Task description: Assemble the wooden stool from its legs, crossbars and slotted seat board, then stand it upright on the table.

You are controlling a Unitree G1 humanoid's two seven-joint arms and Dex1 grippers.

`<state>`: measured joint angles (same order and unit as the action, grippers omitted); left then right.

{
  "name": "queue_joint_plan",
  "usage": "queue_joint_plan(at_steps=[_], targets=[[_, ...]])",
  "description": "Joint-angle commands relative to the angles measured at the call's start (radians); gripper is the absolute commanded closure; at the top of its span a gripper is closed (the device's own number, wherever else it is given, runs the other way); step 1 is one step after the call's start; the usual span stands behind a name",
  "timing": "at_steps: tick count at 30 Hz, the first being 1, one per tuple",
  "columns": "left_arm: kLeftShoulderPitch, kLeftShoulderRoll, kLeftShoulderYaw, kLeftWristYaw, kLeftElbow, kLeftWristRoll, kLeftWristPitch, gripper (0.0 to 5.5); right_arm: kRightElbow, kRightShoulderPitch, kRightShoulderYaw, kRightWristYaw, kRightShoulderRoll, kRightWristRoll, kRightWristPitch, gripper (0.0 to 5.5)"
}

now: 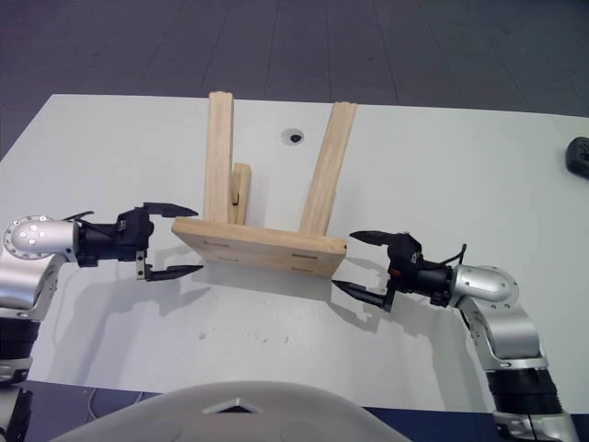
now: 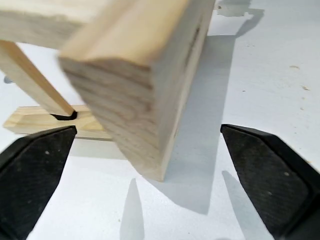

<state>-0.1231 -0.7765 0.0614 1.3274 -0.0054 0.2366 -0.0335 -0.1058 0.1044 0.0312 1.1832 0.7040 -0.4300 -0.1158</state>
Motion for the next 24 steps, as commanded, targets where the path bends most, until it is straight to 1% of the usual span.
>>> queue_joint_plan(at_steps=[1, 8, 9, 10, 15, 16, 17, 21, 24], targets=[[-0.042, -0.002, 0.033, 0.025, 0.043, -0.015, -0.05, 0.83, 0.044, -0.077, -0.043, 0.042, -0.005, 0.011, 0.003, 0.68], [-0.123, 0.035, 0.077, 0.018, 0.093, -0.027, -0.072, 2.03, 0.026, -0.116, -0.089, 0.057, -0.023, -0.003, -0.045, 1.82], [-0.121, 0.034, 0.079, 0.017, 0.092, -0.026, -0.075, 2.17, 0.023, -0.114, -0.092, 0.059, -0.022, -0.003, -0.047, 1.95], [-0.118, 0.033, 0.081, 0.017, 0.09, -0.024, -0.077, 2.43, 0.022, -0.11, -0.093, 0.062, -0.02, -0.001, -0.048, 2.2], [-0.091, 0.018, 0.08, 0.02, 0.083, -0.022, -0.09, 3.2, 0.008, -0.077, -0.094, 0.059, -0.019, 0.007, -0.047, 2.94], [-0.086, 0.017, 0.08, 0.02, 0.078, -0.019, -0.086, 3.28, 0.004, -0.073, -0.096, 0.057, -0.021, 0.007, -0.049, 3.02], [-0.083, 0.017, 0.081, 0.02, 0.072, -0.015, -0.081, 3.5, 0.001, -0.07, -0.098, 0.056, -0.022, 0.007, -0.052, 3.24], [-0.088, 0.024, 0.081, 0.018, 0.031, 0.026, -0.001, 3.82, -0.005, -0.073, -0.108, 0.047, -0.027, 0.012, -0.059, 3.84], [-0.092, 0.031, 0.073, 0.013, -0.016, 0.078, 0.111, 3.83, -0.02, -0.082, -0.107, 0.033, -0.036, -0.002, -0.085, 3.85]])
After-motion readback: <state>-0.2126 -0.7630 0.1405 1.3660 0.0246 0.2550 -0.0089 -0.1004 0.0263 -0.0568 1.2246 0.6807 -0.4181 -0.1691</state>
